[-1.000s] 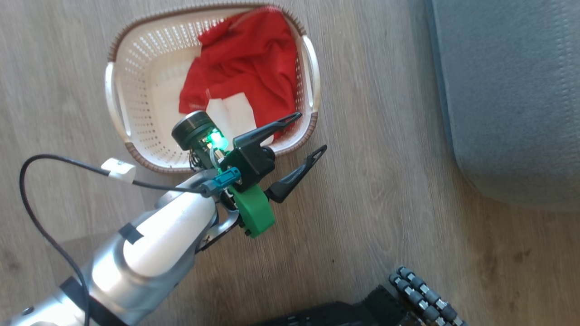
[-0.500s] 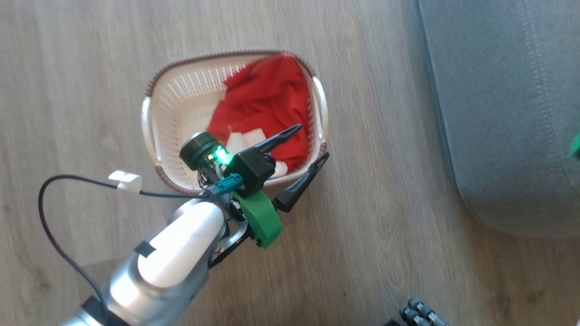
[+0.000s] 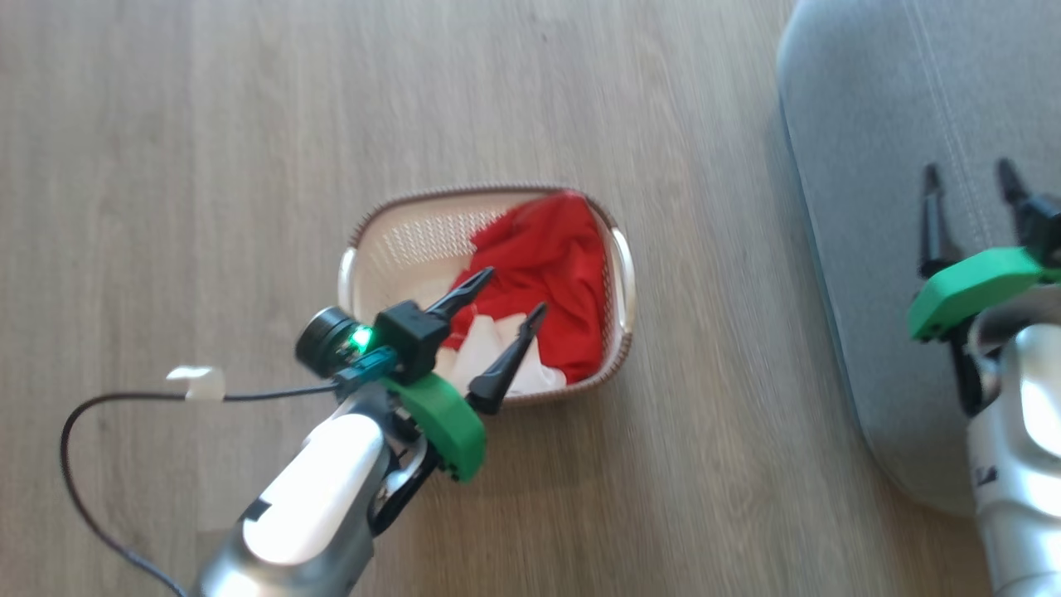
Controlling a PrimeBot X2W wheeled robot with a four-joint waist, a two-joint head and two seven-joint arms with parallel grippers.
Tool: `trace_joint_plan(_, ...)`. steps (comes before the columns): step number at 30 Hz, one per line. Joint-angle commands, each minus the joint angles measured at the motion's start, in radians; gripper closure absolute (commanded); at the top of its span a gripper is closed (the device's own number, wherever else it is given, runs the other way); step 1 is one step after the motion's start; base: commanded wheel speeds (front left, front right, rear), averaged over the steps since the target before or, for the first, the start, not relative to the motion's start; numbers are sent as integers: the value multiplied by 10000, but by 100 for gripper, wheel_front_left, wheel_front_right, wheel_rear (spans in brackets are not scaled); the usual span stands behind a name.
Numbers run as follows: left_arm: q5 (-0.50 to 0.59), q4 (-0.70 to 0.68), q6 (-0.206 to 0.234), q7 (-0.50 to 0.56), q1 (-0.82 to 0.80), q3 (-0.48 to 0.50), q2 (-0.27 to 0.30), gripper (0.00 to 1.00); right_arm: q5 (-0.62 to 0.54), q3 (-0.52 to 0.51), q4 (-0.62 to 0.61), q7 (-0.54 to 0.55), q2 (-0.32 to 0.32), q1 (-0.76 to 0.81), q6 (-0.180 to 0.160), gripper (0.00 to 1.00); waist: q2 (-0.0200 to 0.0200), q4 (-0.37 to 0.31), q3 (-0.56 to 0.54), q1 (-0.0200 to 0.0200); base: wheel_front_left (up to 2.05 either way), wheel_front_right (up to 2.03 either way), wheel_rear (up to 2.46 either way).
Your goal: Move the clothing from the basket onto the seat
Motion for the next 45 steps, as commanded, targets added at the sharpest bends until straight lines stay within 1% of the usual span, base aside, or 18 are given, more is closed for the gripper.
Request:
trace_joint_plan(1,110,-215,-12,-95,-29,528,19,0,157,308,-446,-92,-7,152,-4,0,-1,274,-405,0,0,0,0)
trace_joint_plan(6,267,67,-10,-95,468,1582,-110,0,866,1113,-1220,-93,253,754,-4,0,-1,543,-938,0,0,0,0)
trace_joint_plan(13,710,238,229,-95,1026,3228,-190,0,1709,2177,-2170,-93,337,1468,-4,0,-1,780,-1362,0,0,0,0)
trace_joint_plan(22,1334,-89,691,-95,1944,5285,-327,0,2171,2831,-3222,-93,605,2376,-4,0,-1,819,-1896,0,0,0,0)
trace_joint_plan(28,1660,-463,758,-95,2529,6434,-503,0,2376,2965,-3495,-93,861,2818,-4,0,-1,741,-2190,0,0,0,0)
trace_joint_plan(32,1977,-778,733,-95,2901,6929,-652,0,2390,2922,-3466,-93,1004,3137,-4,0,-1,735,-2414,0,0,0,0)
trace_joint_plan(39,2385,-1212,584,-95,3584,7444,-886,0,2389,2654,-3346,-93,1123,3710,-4,0,-1,773,-2706,0,0,0,0)
trace_joint_plan(45,2537,-1260,495,-95,3863,7483,-958,0,2408,2425,-3327,-93,1193,3924,-4,0,-1,792,-2803,0,0,0,0)
